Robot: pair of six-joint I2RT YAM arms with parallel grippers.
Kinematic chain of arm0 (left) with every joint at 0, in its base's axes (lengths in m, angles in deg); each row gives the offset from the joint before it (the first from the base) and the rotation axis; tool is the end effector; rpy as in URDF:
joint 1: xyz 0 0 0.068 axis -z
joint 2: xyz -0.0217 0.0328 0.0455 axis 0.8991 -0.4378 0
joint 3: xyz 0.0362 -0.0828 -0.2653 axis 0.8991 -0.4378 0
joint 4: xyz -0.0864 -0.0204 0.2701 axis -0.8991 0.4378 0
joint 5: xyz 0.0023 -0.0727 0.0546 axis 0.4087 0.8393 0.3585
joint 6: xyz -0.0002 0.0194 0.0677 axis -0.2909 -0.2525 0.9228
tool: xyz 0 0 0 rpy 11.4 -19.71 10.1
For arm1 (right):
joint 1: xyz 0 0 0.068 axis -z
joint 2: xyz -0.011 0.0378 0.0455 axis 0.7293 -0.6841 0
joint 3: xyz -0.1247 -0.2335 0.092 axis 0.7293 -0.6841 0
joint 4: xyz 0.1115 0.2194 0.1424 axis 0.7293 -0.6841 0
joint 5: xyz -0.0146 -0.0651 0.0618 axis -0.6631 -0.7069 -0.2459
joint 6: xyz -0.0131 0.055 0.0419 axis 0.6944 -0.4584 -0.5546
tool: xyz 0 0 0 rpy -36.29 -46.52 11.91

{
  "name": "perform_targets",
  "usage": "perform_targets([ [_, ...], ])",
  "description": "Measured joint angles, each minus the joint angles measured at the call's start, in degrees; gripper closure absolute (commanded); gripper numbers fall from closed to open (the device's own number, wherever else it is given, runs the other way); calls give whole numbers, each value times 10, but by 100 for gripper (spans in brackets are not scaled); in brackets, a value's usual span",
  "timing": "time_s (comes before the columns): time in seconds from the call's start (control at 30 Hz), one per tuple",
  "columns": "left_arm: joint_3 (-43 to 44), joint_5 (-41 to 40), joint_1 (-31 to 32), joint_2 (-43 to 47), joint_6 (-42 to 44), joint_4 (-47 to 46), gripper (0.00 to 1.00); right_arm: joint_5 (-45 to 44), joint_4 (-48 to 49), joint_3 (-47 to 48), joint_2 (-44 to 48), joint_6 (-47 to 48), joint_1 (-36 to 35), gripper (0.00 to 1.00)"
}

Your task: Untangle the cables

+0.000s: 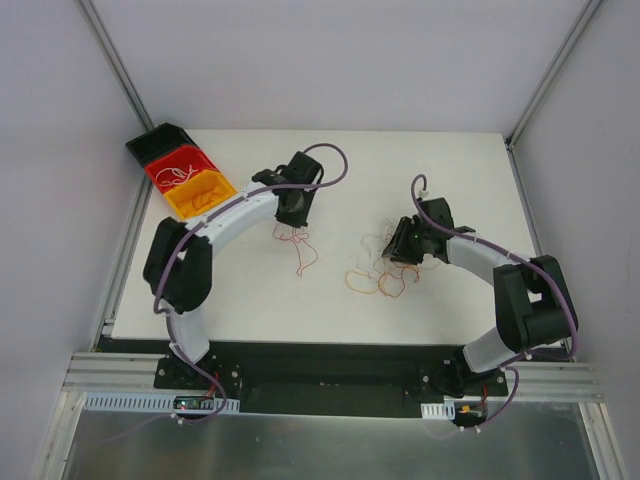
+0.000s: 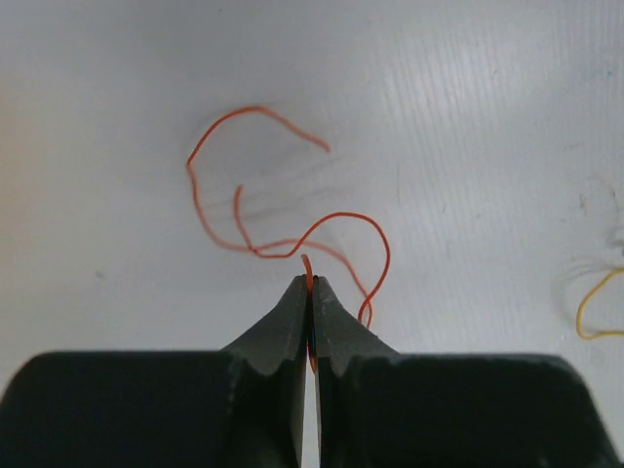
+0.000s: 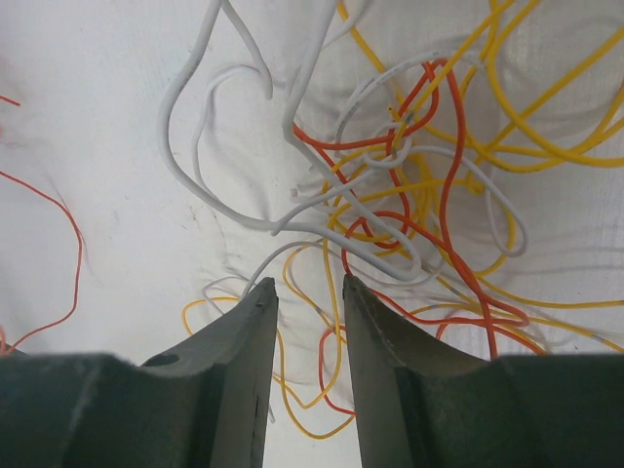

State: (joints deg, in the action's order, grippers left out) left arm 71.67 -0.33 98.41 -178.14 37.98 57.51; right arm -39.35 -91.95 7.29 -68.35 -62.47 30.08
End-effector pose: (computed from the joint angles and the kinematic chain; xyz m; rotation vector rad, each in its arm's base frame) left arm 0.3548 -0.2319 0.2533 0.4100 2.4513 -0.1502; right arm 0.3168 0.1116 0.1498 -0.0808 2.4722 0.6101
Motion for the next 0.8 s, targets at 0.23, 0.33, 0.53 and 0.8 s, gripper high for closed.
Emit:
perform_targets([
  [0.23, 63, 20, -12, -124, 21, -16, 81, 2, 5, -5, 0, 2, 0, 63],
  [0.33, 59, 10, -15, -120, 28, -21, 59, 3, 5, -5, 0, 2, 0, 63],
  [0.53, 7, -6, -18, -91, 30, -36, 10, 12, 9, -5, 0, 2, 0, 63],
  [0.8, -29, 1, -19, -76, 9, -57, 1, 15, 14, -5, 0, 2, 0, 63],
])
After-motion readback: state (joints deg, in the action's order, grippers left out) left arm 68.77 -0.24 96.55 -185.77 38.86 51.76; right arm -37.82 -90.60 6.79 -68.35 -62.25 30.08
